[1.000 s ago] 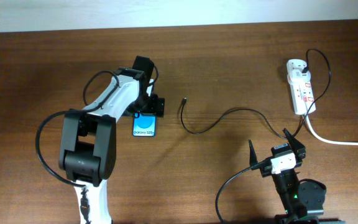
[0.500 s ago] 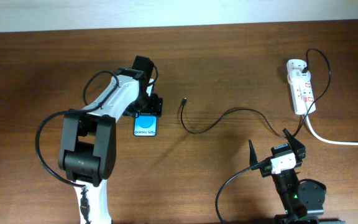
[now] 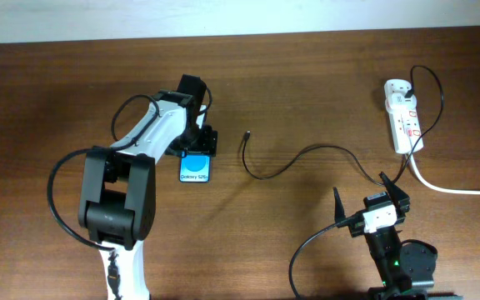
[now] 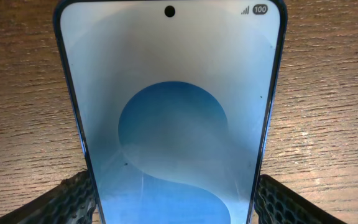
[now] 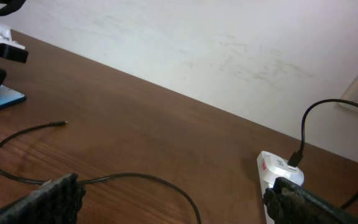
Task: Plug charger to phone and switch on socket
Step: 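Close the left gripper on the smartphone's bottom edge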
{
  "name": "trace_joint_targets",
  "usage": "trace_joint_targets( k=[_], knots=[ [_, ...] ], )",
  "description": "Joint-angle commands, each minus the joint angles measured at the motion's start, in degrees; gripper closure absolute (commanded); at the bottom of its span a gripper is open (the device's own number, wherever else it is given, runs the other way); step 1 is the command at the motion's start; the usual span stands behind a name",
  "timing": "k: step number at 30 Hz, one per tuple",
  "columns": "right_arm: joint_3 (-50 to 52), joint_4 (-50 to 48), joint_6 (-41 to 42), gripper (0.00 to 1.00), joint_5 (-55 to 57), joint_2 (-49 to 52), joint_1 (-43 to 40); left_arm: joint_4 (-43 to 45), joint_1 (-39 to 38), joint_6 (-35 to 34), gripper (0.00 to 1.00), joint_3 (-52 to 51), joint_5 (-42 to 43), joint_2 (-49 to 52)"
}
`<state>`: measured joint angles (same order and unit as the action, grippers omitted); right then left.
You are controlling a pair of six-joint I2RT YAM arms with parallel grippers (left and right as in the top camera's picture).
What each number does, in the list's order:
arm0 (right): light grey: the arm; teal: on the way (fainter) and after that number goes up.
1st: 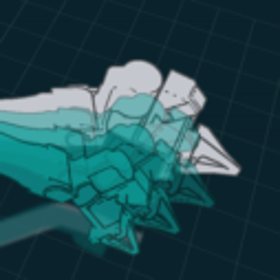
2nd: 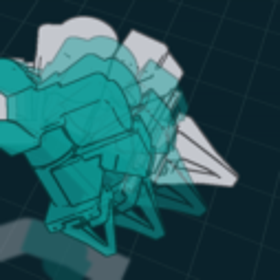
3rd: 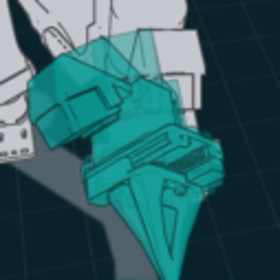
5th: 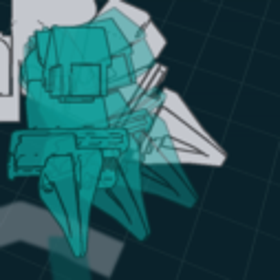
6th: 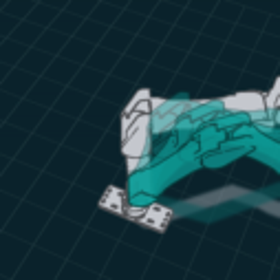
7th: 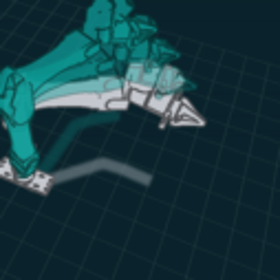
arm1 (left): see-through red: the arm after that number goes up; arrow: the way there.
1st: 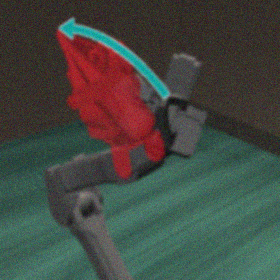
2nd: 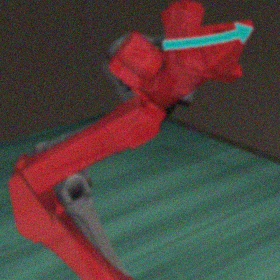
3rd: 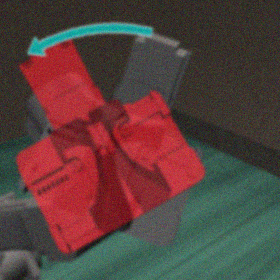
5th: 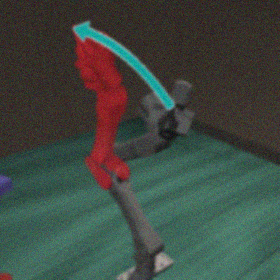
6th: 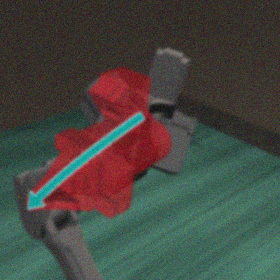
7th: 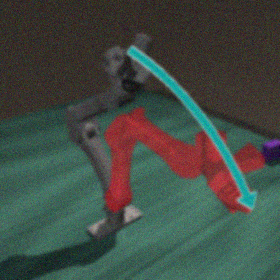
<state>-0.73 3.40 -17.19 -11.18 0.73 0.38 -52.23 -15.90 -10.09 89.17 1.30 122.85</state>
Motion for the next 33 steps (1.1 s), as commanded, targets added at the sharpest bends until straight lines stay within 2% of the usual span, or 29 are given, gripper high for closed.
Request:
trace_joint_targets(
  k=[1,17,25,30,33],
  knots=[
    [0.42,0.22,-0.15,0.02,0.50,-0.48,0.42,0.13,-0.13,0.70,0.20,1.27,0.83,0.94],
    [0.42,0.22,-0.15,0.02,0.50,-0.48,0.42,-3.69,-0.13,0.72,0.24,6.25,0.81,0.94],
    [0.42,0.22,-0.15,0.02,0.48,-0.48,0.42,-5.40,-0.13,0.72,0.37,8.96,0.83,0.90],
    [0.42,0.22,-0.15,0.02,0.50,-0.48,0.42,-8.44,-0.13,0.72,0.50,12.79,0.83,0.90],
    [0.42,0.22,-0.15,0.02,0.50,-0.48,0.42,-10.34,-0.13,0.72,0.62,14.91,0.83,0.90]
  ],
)
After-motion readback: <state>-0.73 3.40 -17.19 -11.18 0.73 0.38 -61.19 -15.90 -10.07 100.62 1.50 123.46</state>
